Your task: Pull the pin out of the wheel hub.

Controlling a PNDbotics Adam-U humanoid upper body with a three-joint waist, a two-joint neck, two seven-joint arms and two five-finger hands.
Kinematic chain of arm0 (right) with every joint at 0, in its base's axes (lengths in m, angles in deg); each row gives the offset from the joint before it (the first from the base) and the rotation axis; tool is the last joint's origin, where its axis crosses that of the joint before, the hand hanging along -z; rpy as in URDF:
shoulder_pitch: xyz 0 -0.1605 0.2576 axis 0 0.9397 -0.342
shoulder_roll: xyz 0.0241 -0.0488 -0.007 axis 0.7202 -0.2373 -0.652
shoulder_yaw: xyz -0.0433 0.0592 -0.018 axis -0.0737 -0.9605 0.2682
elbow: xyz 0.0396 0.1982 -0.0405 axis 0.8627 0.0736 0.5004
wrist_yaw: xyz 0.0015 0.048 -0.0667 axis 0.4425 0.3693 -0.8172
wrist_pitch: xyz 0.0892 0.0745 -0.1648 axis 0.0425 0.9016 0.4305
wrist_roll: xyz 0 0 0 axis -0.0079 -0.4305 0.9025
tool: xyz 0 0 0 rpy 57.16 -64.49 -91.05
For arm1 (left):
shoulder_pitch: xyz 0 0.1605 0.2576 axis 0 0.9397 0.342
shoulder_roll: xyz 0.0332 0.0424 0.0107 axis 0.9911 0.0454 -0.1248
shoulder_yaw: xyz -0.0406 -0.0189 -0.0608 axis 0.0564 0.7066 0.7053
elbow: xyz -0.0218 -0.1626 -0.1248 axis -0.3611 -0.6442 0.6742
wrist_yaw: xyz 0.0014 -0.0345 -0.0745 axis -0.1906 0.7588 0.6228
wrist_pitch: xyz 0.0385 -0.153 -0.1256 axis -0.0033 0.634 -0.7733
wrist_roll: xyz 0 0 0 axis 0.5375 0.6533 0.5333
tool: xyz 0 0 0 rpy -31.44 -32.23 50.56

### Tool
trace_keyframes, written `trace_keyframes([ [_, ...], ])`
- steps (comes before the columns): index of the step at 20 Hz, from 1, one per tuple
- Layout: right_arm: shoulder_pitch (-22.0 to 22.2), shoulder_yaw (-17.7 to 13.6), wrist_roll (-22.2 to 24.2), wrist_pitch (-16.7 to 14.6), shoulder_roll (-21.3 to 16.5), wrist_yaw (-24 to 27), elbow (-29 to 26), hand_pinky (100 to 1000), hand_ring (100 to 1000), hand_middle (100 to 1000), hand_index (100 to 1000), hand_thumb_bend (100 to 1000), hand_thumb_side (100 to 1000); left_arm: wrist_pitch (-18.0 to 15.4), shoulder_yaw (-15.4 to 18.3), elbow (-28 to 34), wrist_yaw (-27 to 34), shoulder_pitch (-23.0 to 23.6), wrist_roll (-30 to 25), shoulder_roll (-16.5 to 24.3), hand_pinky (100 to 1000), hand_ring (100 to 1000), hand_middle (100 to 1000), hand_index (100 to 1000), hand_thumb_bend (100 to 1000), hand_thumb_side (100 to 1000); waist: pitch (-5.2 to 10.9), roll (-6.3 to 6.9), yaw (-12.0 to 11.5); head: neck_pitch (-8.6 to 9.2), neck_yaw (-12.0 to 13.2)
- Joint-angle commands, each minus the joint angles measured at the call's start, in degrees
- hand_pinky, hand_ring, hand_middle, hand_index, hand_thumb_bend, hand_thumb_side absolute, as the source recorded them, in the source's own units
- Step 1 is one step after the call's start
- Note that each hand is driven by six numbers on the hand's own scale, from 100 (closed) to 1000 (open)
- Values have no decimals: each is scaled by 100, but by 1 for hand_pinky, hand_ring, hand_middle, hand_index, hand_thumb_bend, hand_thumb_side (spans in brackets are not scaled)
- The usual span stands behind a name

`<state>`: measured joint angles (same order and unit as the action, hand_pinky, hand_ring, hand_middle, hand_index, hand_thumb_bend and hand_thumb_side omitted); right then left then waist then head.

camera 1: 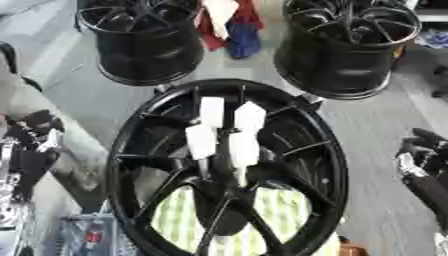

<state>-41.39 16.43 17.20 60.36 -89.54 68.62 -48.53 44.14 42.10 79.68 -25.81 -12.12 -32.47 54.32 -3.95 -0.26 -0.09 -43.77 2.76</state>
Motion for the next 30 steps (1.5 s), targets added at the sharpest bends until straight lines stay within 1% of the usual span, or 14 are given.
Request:
trace_keyframes([
  [1, -42, -41, -4, -13, -76, 30, -63, 693, 591, 654, 800, 100, 241, -3, 32, 119, 0, -33, 6, 47, 629, 716, 709, 789, 212, 359, 44, 7, -2, 57, -21],
  [15, -49, -31, 8, -10, -85, 30, -70, 693, 591, 654, 800, 100, 241, -11, 31, 130, 8, -42, 1, 76, 630, 716, 708, 789, 218, 359, 47, 1, -13, 129, -53],
  [20, -54, -26, 15, -9, -87, 30, -68, 693, 591, 654, 800, 100, 241, -62, 56, 271, 58, -27, 38, 308, 630, 716, 709, 790, 224, 358, 47, 4, 14, 157, -34],
  [23, -59, -21, 20, -10, -89, 29, -64, 693, 591, 654, 800, 100, 242, -102, 75, 392, 139, -20, 80, 537, 632, 716, 709, 791, 231, 356, 49, 12, 35, 166, -35],
  [25, -67, -17, 25, -10, -96, 28, -62, 693, 591, 654, 799, 100, 242, -152, 49, 493, 205, -8, 58, 762, 635, 716, 710, 794, 241, 357, 48, 20, 53, 172, -34],
  [27, -73, -10, 32, -11, -105, 26, -61, 693, 591, 654, 799, 100, 242, -258, -30, 674, 265, 14, -66, 1148, 639, 715, 711, 798, 256, 366, 47, 32, 80, 177, -20],
  [29, -72, -7, 35, -9, -112, 21, -59, 693, 591, 654, 799, 100, 242, -403, -129, 894, 312, 38, -305, 1613, 648, 717, 715, 804, 269, 375, 46, 47, 107, 176, -8],
  [30, -72, -6, 36, -9, -120, 19, -58, 693, 591, 654, 799, 100, 242, -510, -203, 1031, 332, 45, -472, 1931, 651, 717, 717, 806, 271, 376, 44, 56, 120, 177, -3],
])
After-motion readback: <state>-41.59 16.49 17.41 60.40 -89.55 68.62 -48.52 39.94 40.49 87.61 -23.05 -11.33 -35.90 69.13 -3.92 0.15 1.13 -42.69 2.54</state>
